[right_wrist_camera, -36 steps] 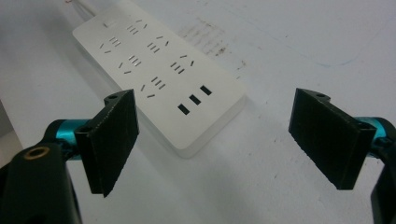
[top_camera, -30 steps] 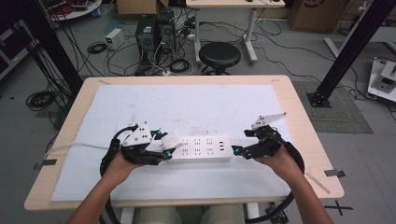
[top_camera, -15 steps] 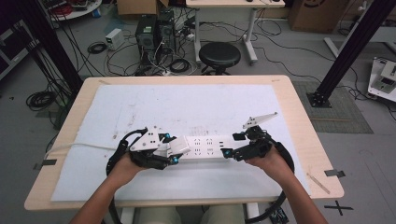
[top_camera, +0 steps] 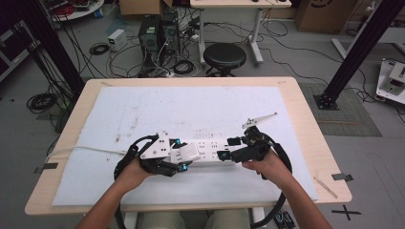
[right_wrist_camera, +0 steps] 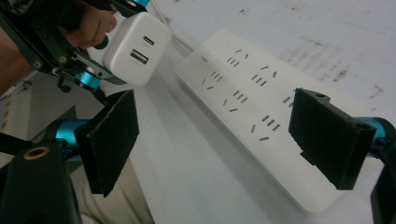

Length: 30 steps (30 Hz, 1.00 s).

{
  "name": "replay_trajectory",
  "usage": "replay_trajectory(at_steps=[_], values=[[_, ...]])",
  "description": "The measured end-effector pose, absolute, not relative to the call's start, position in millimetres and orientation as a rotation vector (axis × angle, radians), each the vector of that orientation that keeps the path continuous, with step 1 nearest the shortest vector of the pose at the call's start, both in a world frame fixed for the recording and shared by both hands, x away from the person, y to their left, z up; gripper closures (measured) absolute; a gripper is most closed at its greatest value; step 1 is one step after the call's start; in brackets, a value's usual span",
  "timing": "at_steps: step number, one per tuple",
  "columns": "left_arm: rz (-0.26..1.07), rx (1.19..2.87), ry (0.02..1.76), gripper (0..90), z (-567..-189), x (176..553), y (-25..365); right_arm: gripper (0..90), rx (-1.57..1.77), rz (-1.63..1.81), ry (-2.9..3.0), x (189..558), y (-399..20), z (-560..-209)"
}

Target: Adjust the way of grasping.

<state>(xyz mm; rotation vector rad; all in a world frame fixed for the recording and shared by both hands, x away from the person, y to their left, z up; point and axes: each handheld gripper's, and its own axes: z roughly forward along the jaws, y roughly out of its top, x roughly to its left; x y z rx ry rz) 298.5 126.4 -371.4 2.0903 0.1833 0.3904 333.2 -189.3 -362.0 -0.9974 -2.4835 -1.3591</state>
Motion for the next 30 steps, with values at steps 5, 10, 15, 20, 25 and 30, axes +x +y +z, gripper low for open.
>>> replay_trajectory(at_steps=[5,10,15,20,25,30], values=[[0.399,2.09,0.151,42.5,-373,300,120,16.3,-0.986,-1.355,-2.458,333,-183,-363],[0.402,2.088,0.126,42.4,-374,302,114,16.3,-0.975,-1.34,-2.433,333,-177,-363],[0.403,2.081,0.119,42.4,-375,303,110,16.4,-0.965,-1.326,-2.411,335,-172,-364],[0.419,2.094,0.09,42.4,-375,302,106,16.6,-0.95,-1.313,-2.332,337,-165,-367],[0.422,2.094,0.075,42.4,-376,301,102,17.2,-0.937,-1.295,-2.296,340,-159,-371],[0.419,2.088,0.064,42.4,-377,301,98,20.9,-0.938,-1.276,-2.259,342,-153,-374]])
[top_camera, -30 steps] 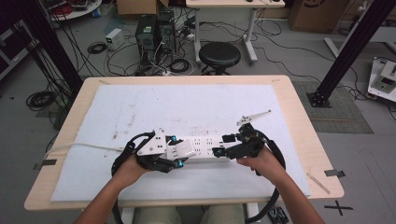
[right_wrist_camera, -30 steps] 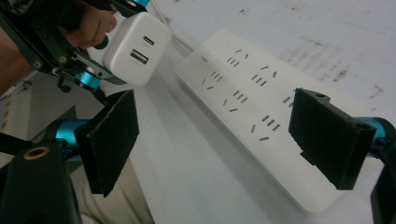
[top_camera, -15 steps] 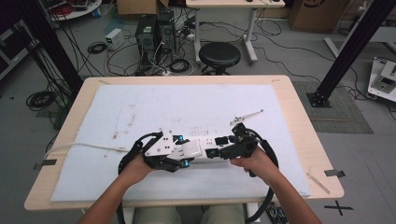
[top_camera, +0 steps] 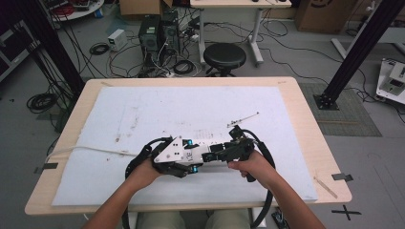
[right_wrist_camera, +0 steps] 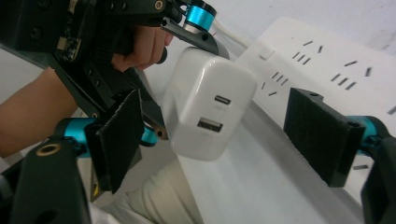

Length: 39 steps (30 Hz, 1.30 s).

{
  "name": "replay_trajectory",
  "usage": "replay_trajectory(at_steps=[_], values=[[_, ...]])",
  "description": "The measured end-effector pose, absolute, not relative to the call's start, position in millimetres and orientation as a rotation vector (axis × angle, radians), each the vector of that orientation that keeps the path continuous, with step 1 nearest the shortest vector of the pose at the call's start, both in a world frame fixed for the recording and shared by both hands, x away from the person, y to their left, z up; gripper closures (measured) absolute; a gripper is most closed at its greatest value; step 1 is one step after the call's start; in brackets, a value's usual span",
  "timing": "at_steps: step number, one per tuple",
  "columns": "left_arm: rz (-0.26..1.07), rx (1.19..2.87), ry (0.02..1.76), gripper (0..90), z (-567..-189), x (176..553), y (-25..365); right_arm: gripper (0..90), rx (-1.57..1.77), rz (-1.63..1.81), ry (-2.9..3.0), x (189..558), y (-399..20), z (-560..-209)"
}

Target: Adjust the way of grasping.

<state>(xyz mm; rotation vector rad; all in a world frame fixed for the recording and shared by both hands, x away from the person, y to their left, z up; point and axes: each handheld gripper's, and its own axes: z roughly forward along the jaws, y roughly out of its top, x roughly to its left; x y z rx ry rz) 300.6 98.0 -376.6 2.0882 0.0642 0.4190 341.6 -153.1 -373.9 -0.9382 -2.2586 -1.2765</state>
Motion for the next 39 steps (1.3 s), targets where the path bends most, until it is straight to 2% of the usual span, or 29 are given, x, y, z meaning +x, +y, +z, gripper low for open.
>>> replay_trajectory(at_steps=[5,13,17,20,26,28,30,39], values=[[0.412,2.09,0.054,42.4,-377,301,95,25.6,-0.927,-1.262,-2.222,345,-149,-379],[0.408,2.079,0.038,42.4,-376,300,94,40.6,-0.899,-1.232,-2.135,349,-145,-386],[0.413,2.08,0.026,42.4,-376,298,94,51.0,-0.882,-1.217,-2.087,350,-146,-387],[0.42,2.083,0.018,42.4,-376,298,94,54.6,-0.879,-1.195,-2.059,350,-145,-389],[0.379,2.085,0.082,40.0,-378,299,93,59.0,-0.88,-1.184,-2.09,350,-145,-389],[0.354,2.084,0.151,29.7,-378,301,94,60.6,-0.898,-1.178,-2.103,350,-146,-388],[0.349,2.07,0.191,25.8,-379,301,98,61.5,-0.907,-1.208,-2.108,350,-150,-386],[0.345,1.989,0.353,23.8,-382,305,119,62.8,-0.969,-1.325,-2.211,352,-178,-379]])
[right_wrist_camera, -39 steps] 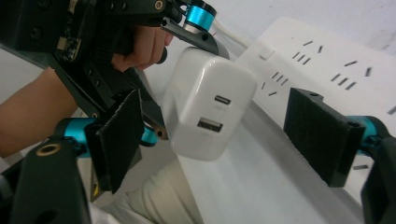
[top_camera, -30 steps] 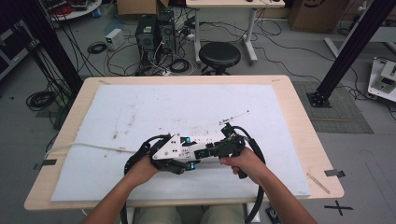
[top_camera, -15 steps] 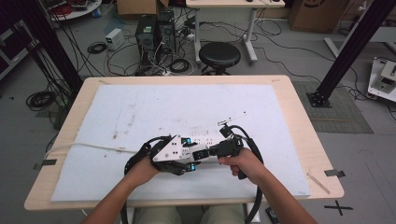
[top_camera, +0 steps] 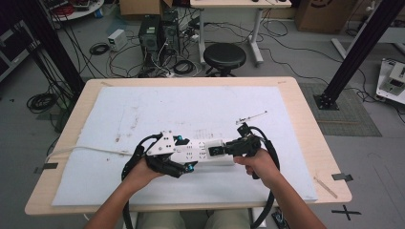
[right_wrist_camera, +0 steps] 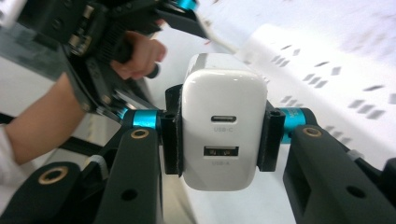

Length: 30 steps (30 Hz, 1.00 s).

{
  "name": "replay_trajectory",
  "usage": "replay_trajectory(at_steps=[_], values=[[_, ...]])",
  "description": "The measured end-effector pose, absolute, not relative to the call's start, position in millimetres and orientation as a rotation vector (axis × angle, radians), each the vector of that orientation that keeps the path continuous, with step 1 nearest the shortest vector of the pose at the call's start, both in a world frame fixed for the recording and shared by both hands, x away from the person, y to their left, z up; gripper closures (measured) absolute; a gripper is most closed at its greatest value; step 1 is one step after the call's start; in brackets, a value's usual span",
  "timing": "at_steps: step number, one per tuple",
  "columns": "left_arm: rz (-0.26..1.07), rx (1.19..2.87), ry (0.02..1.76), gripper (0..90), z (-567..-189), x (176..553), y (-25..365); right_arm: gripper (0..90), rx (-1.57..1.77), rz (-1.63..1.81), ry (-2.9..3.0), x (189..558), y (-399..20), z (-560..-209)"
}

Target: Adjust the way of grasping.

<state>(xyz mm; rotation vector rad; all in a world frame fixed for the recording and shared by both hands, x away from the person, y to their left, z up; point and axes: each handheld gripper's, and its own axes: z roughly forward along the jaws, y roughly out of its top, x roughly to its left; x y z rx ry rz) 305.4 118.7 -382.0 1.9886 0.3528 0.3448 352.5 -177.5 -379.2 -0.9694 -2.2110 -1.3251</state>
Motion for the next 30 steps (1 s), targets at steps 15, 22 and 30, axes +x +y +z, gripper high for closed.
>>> replay_trajectory(at_steps=[15,22,30], values=[[0.476,1.881,0.627,21.8,-385,314,150,62.9,-0.924,-1.405,-2.445,337,-200,-380],[0.506,1.831,0.725,21.8,-386,317,164,62.9,-0.944,-1.429,-2.608,328,-216,-380],[0.508,1.818,0.745,21.8,-386,317,167,62.9,-0.961,-1.387,-2.76,321,-230,-380]])
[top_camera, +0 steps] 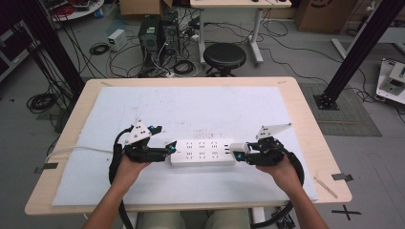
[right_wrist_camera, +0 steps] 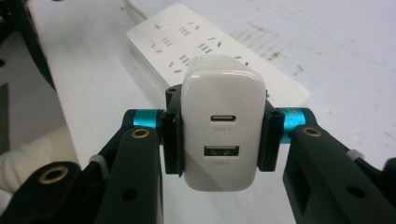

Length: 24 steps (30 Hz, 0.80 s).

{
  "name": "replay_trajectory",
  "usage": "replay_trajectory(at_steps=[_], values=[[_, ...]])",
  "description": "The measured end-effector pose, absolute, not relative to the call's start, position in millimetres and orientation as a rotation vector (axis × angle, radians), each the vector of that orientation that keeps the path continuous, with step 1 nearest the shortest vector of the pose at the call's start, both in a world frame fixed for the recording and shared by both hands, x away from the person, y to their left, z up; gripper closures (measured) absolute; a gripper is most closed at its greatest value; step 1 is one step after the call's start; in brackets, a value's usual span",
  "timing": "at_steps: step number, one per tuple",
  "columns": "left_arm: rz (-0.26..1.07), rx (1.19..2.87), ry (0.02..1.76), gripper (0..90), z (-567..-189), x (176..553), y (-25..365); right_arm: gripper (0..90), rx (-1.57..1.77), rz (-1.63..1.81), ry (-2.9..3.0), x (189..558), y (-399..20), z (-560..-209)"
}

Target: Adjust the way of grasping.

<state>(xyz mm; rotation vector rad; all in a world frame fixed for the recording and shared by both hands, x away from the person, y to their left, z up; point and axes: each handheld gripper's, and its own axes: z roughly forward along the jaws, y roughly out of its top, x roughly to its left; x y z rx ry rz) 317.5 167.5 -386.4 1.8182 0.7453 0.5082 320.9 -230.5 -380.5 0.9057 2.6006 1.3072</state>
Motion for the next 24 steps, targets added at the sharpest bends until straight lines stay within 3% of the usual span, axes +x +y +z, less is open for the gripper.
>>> replay_trajectory(at_steps=[24], values=[[0.541,1.76,0.821,21.8,-383,314,185,62.9,0.902,0.939,2.522,321,-256,-362]])
